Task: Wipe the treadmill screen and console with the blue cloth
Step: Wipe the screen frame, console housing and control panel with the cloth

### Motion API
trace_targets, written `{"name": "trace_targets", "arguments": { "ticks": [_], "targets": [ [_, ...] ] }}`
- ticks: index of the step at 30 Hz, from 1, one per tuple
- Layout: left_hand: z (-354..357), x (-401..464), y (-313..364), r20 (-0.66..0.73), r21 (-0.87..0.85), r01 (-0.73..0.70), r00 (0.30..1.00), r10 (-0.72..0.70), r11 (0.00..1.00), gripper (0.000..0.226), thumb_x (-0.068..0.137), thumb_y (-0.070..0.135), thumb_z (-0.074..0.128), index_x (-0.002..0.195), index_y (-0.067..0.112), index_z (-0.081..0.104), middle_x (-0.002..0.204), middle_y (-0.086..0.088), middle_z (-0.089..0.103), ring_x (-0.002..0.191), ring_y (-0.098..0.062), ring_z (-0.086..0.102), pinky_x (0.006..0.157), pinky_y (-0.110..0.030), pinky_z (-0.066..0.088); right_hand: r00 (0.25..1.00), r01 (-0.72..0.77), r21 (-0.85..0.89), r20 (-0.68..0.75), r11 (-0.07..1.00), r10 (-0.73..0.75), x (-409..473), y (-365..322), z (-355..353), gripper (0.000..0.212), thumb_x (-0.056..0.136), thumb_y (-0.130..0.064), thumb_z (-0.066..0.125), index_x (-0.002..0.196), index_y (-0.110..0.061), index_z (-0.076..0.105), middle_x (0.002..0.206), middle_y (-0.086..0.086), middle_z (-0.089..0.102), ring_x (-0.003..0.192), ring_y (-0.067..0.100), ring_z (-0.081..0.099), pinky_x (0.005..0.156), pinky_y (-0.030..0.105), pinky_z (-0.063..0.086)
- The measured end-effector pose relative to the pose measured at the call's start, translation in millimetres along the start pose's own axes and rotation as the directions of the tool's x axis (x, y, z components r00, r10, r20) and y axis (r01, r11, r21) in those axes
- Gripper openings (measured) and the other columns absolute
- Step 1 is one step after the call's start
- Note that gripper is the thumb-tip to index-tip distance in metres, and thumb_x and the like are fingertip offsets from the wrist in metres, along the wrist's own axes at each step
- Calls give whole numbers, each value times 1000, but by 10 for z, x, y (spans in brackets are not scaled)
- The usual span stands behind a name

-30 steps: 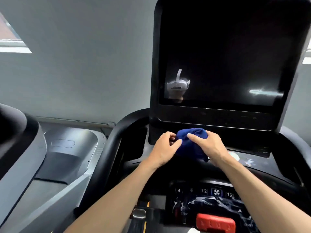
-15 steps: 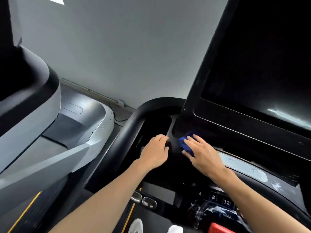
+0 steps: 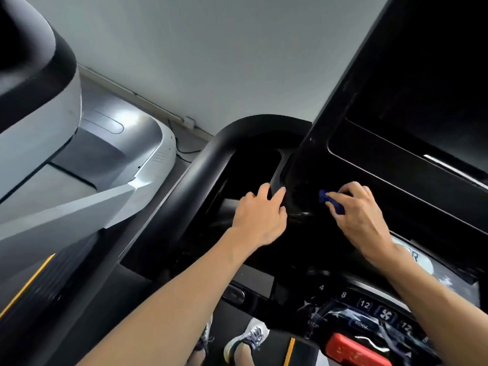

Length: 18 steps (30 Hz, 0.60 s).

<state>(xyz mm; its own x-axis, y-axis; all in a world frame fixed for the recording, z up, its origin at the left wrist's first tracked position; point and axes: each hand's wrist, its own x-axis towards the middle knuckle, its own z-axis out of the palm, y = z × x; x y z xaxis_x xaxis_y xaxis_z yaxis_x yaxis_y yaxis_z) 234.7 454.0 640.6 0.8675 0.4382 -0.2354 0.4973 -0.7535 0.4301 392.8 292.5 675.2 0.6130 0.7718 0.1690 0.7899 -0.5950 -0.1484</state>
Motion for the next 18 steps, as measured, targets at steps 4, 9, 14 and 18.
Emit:
{"name": "trace_targets", "arguments": {
  "ticks": [4,9,14,18],
  "targets": [
    [206,-46,18,-107,115,0,994,12,993,60,106,49,25,162,30,14,165,-12,23,123,-38,48,108,-45,38,991,135,22,-3,991,-135,200,-288,159,8,89,-11,74,97,-10,77,101,3,56,90,24,50,55,42,53],
    [264,-26,-33,-165,78,6,986,7,997,57,106,50,23,161,34,19,163,-8,30,125,-34,48,108,-44,40,987,157,41,17,987,-157,335,-445,296,6,92,-15,71,94,-14,76,99,0,55,91,19,50,53,38,52],
    [249,-52,-100,-162,-5,-7,987,6,1000,56,106,50,26,160,36,20,164,0,28,131,-28,44,112,-40,38,990,124,-45,75,991,-120,251,-236,137,3,89,-17,73,88,-15,74,97,-1,51,88,18,49,50,36,51],
    [241,-42,-81,-148,-44,13,989,-19,999,59,106,54,26,161,34,17,167,3,22,138,-26,39,116,-39,34,985,169,-87,57,982,-165,371,-556,262,9,88,-14,72,79,-12,71,94,3,53,83,22,50,52,28,41]
  ]
}}
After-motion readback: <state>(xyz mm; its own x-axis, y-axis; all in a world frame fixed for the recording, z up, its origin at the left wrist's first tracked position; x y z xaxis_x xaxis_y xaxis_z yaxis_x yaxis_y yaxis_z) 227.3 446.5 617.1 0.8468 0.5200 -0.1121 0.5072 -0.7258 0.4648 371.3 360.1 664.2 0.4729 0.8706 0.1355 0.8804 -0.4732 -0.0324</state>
